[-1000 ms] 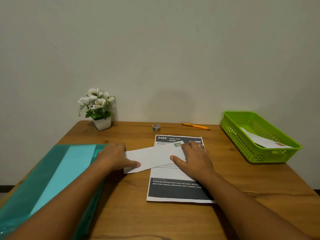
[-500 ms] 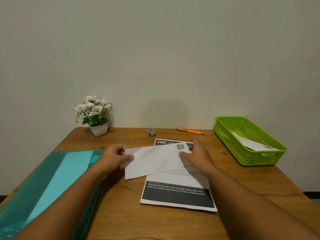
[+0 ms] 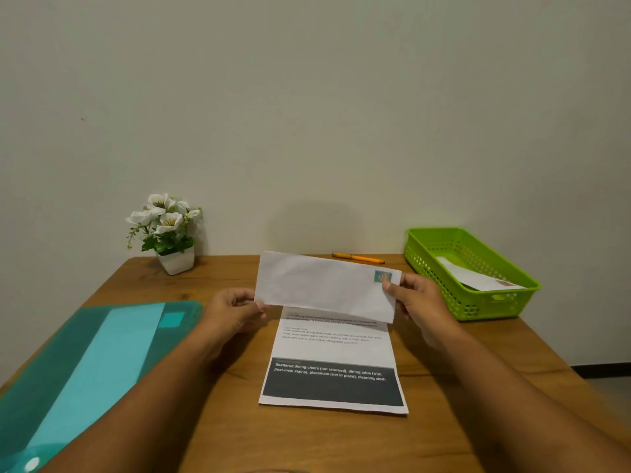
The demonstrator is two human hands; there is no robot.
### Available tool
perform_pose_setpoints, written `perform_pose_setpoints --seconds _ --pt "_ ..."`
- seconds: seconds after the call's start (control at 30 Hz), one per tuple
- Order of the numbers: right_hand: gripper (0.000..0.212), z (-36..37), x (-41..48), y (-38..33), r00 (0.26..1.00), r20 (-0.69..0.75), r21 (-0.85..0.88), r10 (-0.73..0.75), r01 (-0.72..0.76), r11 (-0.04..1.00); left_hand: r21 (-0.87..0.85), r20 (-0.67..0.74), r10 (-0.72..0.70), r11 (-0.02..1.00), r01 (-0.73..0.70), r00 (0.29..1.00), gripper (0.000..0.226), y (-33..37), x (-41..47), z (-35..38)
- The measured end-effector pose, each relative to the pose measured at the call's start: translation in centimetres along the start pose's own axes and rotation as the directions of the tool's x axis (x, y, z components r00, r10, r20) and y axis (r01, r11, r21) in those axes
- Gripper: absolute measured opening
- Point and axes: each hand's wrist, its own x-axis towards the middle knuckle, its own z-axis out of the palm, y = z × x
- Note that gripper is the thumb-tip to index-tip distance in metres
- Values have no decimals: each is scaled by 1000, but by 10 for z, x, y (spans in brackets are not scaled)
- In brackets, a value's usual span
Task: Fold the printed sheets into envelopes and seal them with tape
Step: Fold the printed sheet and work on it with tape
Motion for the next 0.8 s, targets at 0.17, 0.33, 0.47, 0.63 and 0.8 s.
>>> perform_pose_setpoints --seconds 0.17,0.33,0.47,0.63,0.8 --pt "9 -34 -3 3 995 -94 -8 15 -16 1000 -154 -15 16 988 -18 1000 12 25 6 38" --pt "12 -78 -10 -1 989 -141 81 32 -20 997 -221 -19 79 972 -81 997 22 53 33 84" --pt "14 -118 -15 0 976 -208 162 64 -30 986 -254 -7 127 959 -124 992 19 76 47 139" --pt "7 -165 -18 -2 930 -335 312 153 -44 949 -154 111 203 971 -185 973 15 88 49 204" --pt "7 -187 -7 0 863 -434 431 259 -53 901 -58 262 217 976 -209 940 4 78 42 249"
